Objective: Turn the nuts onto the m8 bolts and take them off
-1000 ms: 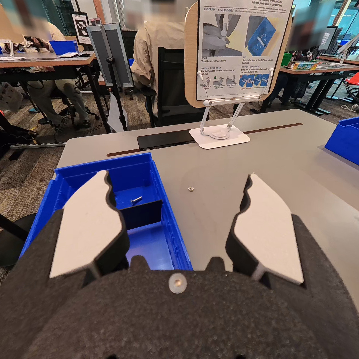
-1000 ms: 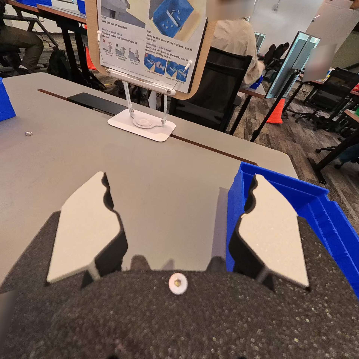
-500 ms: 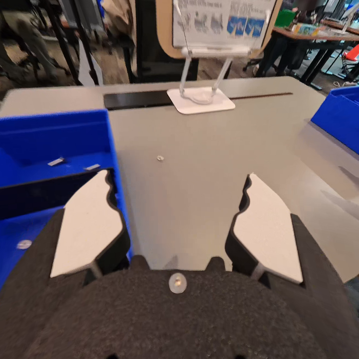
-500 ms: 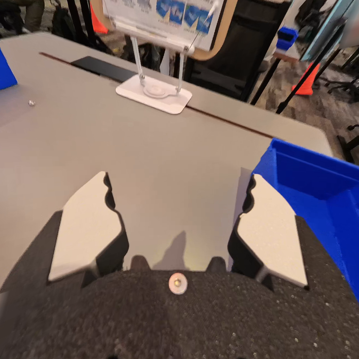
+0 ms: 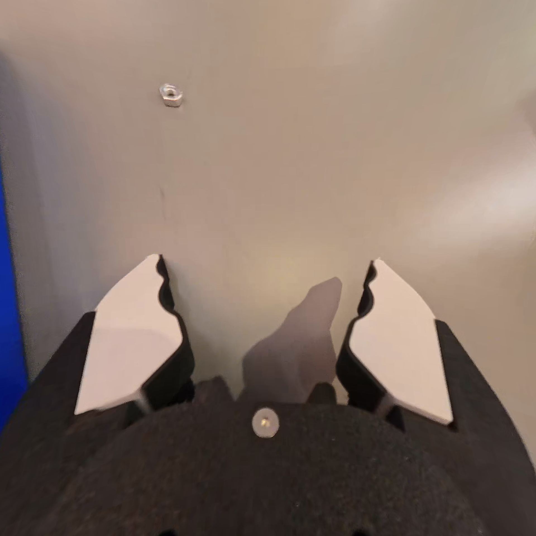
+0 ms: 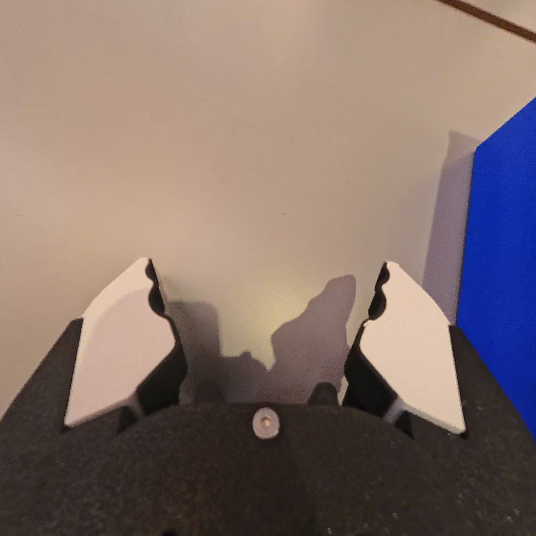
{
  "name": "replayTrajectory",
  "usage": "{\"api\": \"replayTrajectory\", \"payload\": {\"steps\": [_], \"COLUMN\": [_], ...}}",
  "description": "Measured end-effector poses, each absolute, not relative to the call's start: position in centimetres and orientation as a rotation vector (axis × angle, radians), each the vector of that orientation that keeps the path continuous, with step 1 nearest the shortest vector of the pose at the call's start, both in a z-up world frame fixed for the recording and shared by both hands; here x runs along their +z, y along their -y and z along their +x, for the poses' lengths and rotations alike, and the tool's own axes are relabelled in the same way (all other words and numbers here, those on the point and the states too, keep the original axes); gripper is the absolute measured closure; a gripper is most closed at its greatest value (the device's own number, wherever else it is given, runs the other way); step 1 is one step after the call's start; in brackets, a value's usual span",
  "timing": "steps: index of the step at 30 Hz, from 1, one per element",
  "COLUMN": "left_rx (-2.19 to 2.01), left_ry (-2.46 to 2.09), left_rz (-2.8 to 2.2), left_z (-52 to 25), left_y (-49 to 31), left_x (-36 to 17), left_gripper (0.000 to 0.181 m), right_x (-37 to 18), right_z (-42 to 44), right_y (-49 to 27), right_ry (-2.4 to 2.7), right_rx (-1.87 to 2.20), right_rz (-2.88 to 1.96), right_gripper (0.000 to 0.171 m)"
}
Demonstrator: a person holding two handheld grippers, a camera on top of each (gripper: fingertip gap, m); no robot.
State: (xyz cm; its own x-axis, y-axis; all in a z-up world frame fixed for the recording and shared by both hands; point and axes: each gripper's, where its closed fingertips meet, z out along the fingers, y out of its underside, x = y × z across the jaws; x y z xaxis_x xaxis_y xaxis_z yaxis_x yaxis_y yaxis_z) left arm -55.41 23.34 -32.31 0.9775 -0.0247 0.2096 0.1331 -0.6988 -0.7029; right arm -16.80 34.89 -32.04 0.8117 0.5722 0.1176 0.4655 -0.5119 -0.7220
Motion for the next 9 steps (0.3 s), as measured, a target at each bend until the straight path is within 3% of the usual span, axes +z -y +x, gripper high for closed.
{"api": "replayTrajectory", "payload": {"steps": [4,8,9], "left_rx": [-0.172,-0.086,-0.019], "left_ry": [0.065,-0.027,-0.002], "left_rz": [-2.359,-2.414,-2.423], "left_z": [-56.2,-55.6,-56.2], "left_y": [-23.7,-23.6,-23.7], "left_x": [-32.7,-33.5,-33.6], "left_gripper": [0.064,0.052,0.061], "right_x": [-33.1,-33.9,-34.2], "right_z": [-16.4,-16.0,-16.0], "right_y": [-35.5,-35.9,-35.8], "right_ry": [0.742,0.668,0.646], "right_rx": [0.131,0.156,0.186], "right_rz": [-2.242,-2.329,-2.362], "right_gripper": [0.033,0.027,0.026]}}
